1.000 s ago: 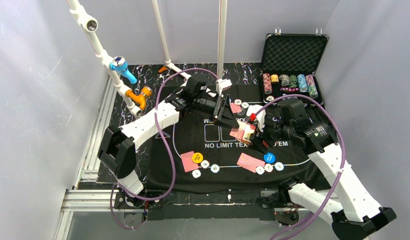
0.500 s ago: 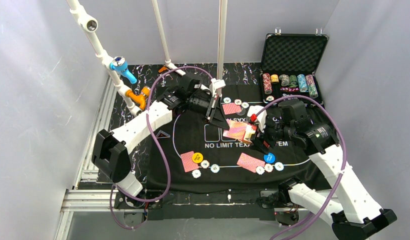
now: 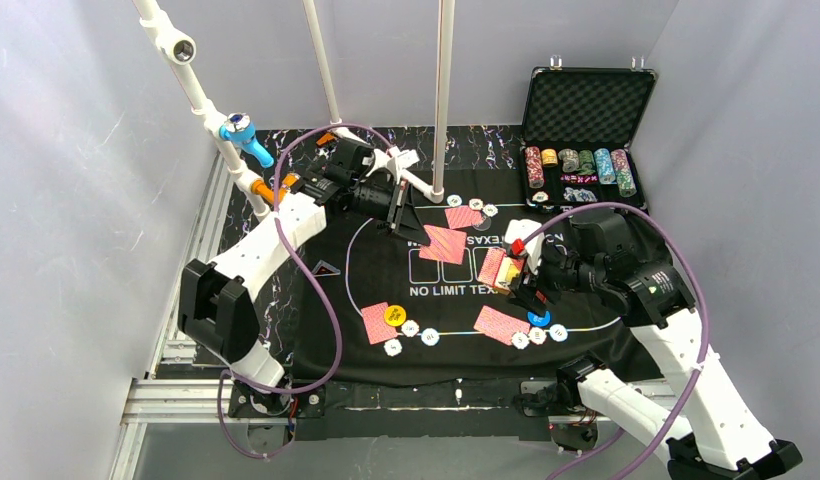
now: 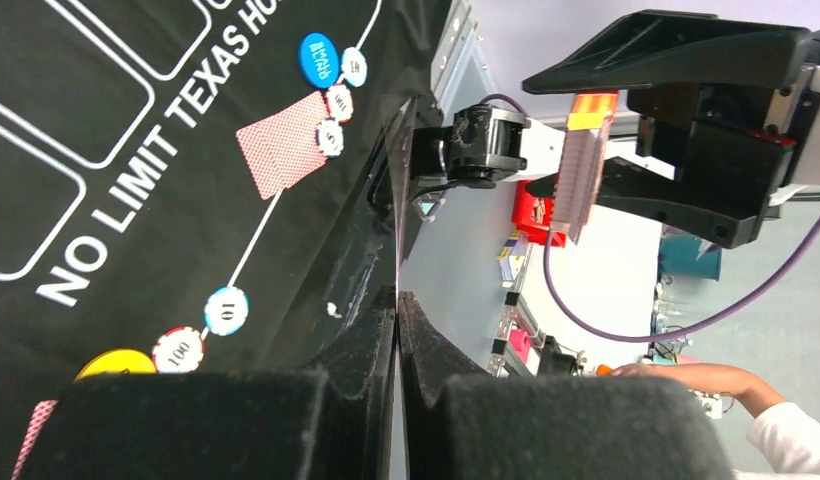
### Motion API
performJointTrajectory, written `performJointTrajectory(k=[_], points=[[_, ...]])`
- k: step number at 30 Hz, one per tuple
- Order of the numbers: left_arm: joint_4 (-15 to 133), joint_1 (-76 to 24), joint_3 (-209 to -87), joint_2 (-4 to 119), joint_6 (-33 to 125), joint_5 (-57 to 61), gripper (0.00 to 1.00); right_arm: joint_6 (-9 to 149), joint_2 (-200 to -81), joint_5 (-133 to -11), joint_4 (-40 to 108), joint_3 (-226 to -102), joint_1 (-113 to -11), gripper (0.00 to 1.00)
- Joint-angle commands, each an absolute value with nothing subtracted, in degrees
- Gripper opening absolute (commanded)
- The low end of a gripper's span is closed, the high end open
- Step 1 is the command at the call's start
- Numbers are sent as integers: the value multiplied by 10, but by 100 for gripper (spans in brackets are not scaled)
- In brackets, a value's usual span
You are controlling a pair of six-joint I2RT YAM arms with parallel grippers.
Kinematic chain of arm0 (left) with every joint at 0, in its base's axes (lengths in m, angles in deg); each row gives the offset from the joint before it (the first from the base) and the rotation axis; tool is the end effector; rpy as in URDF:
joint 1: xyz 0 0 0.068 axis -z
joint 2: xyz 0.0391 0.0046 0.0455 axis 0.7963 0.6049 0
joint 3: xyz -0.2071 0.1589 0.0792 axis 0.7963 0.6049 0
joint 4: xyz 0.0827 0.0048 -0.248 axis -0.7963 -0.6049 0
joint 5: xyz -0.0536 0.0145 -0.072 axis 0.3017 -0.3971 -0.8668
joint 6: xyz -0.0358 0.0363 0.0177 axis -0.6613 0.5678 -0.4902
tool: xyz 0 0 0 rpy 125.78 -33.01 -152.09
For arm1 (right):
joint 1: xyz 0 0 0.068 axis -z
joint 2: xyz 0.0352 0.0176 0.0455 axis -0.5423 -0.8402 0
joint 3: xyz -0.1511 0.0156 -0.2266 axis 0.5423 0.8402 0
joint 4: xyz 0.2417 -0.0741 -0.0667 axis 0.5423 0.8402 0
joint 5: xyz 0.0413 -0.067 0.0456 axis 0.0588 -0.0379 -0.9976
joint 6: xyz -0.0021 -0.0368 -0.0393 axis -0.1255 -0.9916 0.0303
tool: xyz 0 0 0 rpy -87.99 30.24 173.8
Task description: Distribute texas hold em gaming equipment
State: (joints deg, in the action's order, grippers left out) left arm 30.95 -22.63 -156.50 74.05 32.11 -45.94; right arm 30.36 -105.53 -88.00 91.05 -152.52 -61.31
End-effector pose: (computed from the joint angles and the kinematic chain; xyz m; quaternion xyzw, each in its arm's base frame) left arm 0.2911 -0.2035 0.3346 0.2460 0.7774 -0.5582 0.1535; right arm 0.1113 0.0765 0.3684 -0.5279 0.7183 0.1695 0.4203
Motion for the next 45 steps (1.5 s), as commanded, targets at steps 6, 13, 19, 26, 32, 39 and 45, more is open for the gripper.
performJointTrajectory(k=[6, 13, 19, 26, 32, 39, 45], points=[[73, -230, -1672, 823, 613, -411, 0, 302, -1049, -879, 908, -1537, -612, 1], [-104, -230, -1712, 891, 872, -306, 0, 301, -1054, -882, 906, -1539, -612, 1], [-130, -231, -1686, 914, 981, -206, 0, 302, -1060, -886, 906, -1542, -611, 1], [-129, -237, -1673, 935, 1031, -165, 0, 298, -1064, -888, 912, -1547, -611, 1], [-114, -251, -1667, 950, 1059, -121, 0, 298, -1063, -887, 913, -1547, -611, 1], [-103, -255, -1665, 964, 1074, -95, 0, 299, -1064, -888, 913, -1546, -611, 1], [-104, -249, -1642, 963, 1074, -100, 0, 298, -1067, -890, 910, -1545, -611, 1]])
